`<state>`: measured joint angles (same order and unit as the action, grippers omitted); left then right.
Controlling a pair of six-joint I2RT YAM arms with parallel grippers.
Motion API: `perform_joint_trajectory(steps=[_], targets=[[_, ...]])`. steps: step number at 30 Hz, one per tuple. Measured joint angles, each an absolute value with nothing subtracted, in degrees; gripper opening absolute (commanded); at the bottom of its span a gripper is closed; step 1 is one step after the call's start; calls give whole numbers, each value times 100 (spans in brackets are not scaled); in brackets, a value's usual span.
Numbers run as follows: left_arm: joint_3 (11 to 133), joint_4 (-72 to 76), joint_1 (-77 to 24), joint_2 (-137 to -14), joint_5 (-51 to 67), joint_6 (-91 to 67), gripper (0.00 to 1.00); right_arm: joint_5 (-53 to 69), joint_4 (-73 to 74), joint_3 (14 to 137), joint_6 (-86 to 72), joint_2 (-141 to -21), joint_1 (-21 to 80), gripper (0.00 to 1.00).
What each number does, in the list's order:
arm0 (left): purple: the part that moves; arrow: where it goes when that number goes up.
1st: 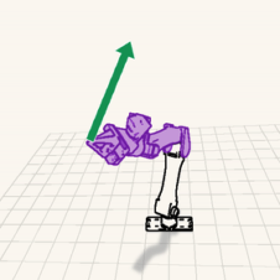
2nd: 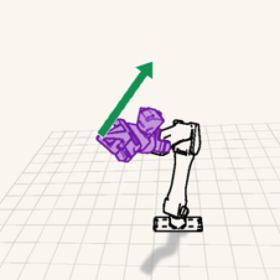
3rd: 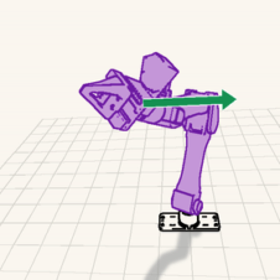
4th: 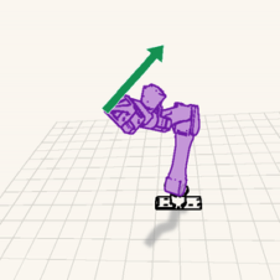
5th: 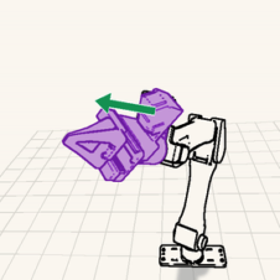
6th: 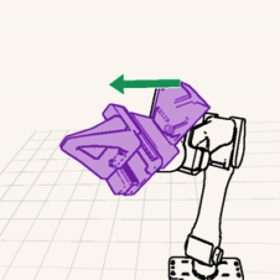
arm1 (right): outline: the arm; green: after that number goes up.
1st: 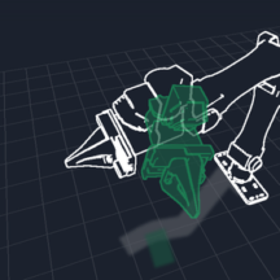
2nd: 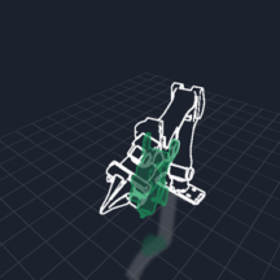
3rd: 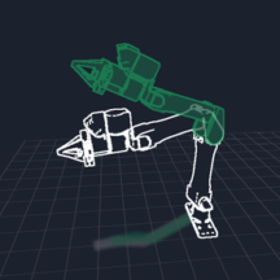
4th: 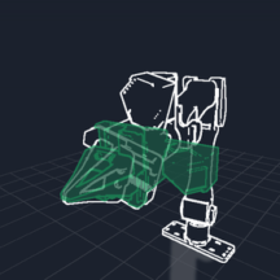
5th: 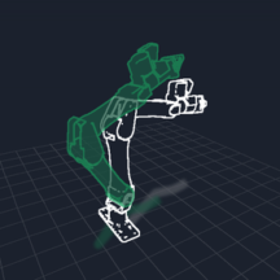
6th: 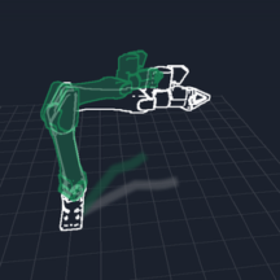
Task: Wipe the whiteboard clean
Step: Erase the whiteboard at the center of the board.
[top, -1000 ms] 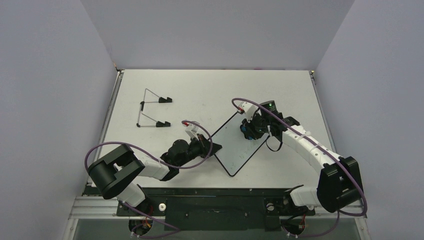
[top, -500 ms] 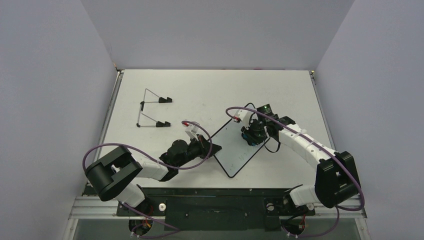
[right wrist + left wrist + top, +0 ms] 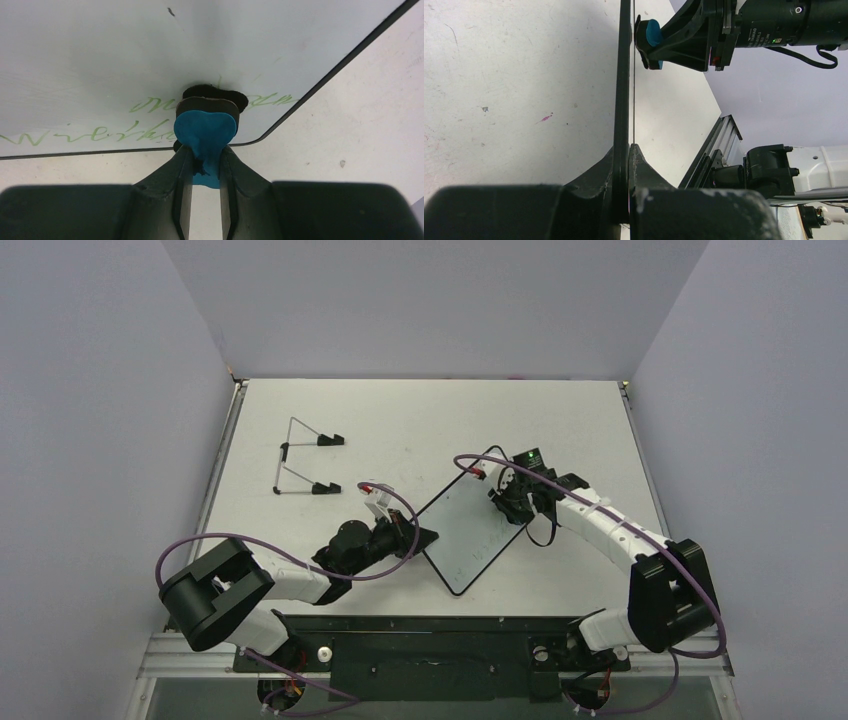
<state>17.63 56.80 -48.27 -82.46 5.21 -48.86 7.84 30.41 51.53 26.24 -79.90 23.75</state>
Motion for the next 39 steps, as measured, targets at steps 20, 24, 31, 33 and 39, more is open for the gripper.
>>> perform_joint_trajectory(steps=[20, 24, 31, 33, 39], targets=[[1763, 5673, -4821, -8246, 491, -4888, 0, 792, 3094, 5153, 2637, -8062, 2412, 0], [1763, 5671, -4821, -8246, 493, -4888, 0, 899, 3190, 5157, 2757, -8149, 2488, 0], [1763, 5666, -4799, -8246, 489, -4882, 0, 1400, 3706, 5179, 3260, -8204, 2880, 0], [1763, 5666, -4794, -8246, 489, -4880, 0, 1372, 3699, 5179, 3218, -8204, 2897, 0], [1763, 5669, -4792, -8246, 478, -4871, 0, 961, 3328, 5179, 2827, -8204, 2558, 0]])
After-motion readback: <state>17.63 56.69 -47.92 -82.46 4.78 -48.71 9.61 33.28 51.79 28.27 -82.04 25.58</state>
